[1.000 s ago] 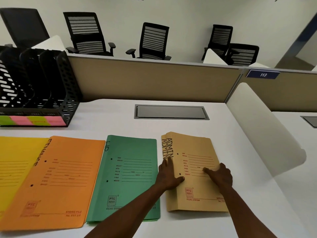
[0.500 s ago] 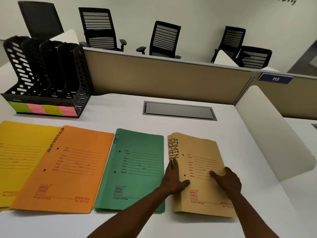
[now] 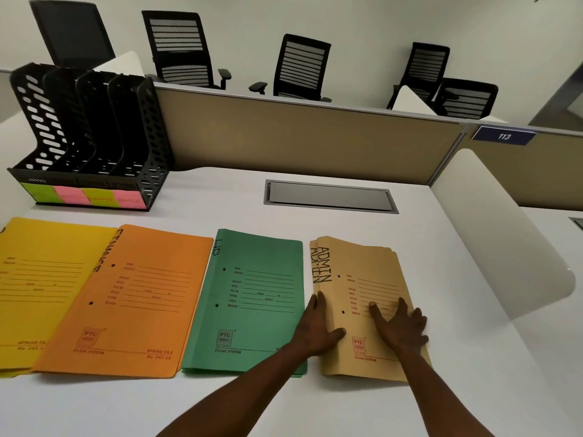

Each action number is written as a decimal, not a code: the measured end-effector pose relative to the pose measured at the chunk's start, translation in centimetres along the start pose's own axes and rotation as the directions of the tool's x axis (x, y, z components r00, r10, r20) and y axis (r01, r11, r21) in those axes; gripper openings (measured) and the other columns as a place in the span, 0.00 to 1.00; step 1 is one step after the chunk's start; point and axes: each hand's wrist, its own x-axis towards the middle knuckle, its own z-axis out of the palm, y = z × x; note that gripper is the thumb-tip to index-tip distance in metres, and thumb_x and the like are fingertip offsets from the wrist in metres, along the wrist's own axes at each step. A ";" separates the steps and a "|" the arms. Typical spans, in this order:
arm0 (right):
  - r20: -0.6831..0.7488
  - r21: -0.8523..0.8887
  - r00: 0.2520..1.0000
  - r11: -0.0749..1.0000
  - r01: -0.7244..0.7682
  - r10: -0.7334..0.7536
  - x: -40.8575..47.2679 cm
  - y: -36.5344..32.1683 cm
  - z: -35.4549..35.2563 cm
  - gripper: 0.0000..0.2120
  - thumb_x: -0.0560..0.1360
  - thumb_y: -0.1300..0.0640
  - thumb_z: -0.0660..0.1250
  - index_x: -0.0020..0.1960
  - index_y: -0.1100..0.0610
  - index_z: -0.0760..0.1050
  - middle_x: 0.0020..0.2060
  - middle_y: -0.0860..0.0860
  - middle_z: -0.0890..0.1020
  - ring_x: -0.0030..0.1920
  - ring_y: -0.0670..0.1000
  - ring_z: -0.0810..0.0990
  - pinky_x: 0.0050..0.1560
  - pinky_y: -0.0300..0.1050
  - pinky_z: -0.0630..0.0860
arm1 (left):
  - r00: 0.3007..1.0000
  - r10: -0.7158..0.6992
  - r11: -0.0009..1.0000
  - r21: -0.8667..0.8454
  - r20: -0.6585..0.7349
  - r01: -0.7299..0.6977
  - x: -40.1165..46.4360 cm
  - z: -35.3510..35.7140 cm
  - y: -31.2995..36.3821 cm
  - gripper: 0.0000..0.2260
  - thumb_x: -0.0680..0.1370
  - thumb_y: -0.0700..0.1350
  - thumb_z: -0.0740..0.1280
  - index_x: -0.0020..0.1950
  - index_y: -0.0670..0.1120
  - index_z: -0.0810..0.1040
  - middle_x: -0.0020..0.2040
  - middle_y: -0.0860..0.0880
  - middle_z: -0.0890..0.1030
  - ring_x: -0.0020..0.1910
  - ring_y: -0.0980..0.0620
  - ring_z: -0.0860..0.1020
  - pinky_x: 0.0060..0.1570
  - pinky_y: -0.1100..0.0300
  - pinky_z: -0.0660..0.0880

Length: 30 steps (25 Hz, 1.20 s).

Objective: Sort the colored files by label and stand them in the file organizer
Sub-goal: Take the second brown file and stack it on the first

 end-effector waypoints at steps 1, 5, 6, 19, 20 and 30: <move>-0.001 0.013 0.999 0.999 -0.032 0.032 -0.1 0.3 -0.1 0.45 0.71 0.26 0.58 0.78 0.50 0.53 0.76 0.60 0.57 0.77 0.64 0.53 0.73 0.68 0.56 | 1.000 0.001 1.000 0.001 0.002 -0.001 -0.2 -0.1 0.0 0.48 0.74 0.56 0.71 0.81 0.46 0.40 0.81 0.46 0.52 0.77 0.45 0.59 0.74 0.49 0.64; 0.034 -0.058 0.999 0.998 0.000 0.002 -0.8 1.5 -0.5 0.44 0.71 0.26 0.56 0.78 0.51 0.53 0.75 0.60 0.58 0.76 0.64 0.55 0.72 0.66 0.60 | 0.999 0.027 0.999 0.037 0.047 -0.029 -0.9 -0.1 -0.2 0.49 0.73 0.58 0.71 0.81 0.45 0.41 0.80 0.46 0.53 0.77 0.45 0.61 0.73 0.49 0.66; 0.039 -0.054 0.999 0.998 0.017 -0.015 -1.0 1.7 -0.5 0.44 0.72 0.26 0.56 0.78 0.51 0.53 0.75 0.60 0.59 0.76 0.64 0.55 0.71 0.66 0.61 | 0.997 0.034 0.998 0.046 0.064 -0.037 -1.0 -0.1 -0.3 0.50 0.73 0.58 0.71 0.80 0.45 0.40 0.81 0.46 0.53 0.77 0.44 0.60 0.73 0.49 0.66; -0.139 -0.004 0.921 0.931 0.366 -0.363 -7.1 -1.8 1.0 0.40 0.74 0.31 0.61 0.78 0.52 0.56 0.77 0.55 0.60 0.78 0.58 0.55 0.74 0.58 0.59 | 0.968 0.107 0.994 0.059 -0.226 -0.096 -2.8 -3.2 -3.5 0.43 0.77 0.58 0.68 0.81 0.46 0.45 0.81 0.45 0.48 0.80 0.47 0.47 0.77 0.53 0.50; -0.163 0.003 0.881 0.892 0.451 -0.445 -8.1 -2.8 1.1 0.39 0.75 0.33 0.62 0.78 0.52 0.58 0.76 0.54 0.62 0.77 0.56 0.58 0.74 0.57 0.61 | 0.954 0.110 0.993 0.075 -0.278 -0.092 -3.0 -4.1 -4.2 0.42 0.78 0.57 0.67 0.81 0.47 0.45 0.81 0.45 0.47 0.80 0.47 0.44 0.77 0.53 0.49; 0.178 0.176 0.751 0.771 0.612 -0.636 -12.2 -12.4 5.3 0.40 0.74 0.39 0.68 0.78 0.55 0.57 0.72 0.55 0.67 0.71 0.54 0.67 0.69 0.45 0.64 | 0.783 -0.260 0.934 0.060 -0.565 0.353 -4.5 -10.4 -10.2 0.42 0.74 0.57 0.68 0.81 0.47 0.50 0.79 0.36 0.50 0.79 0.37 0.46 0.77 0.41 0.46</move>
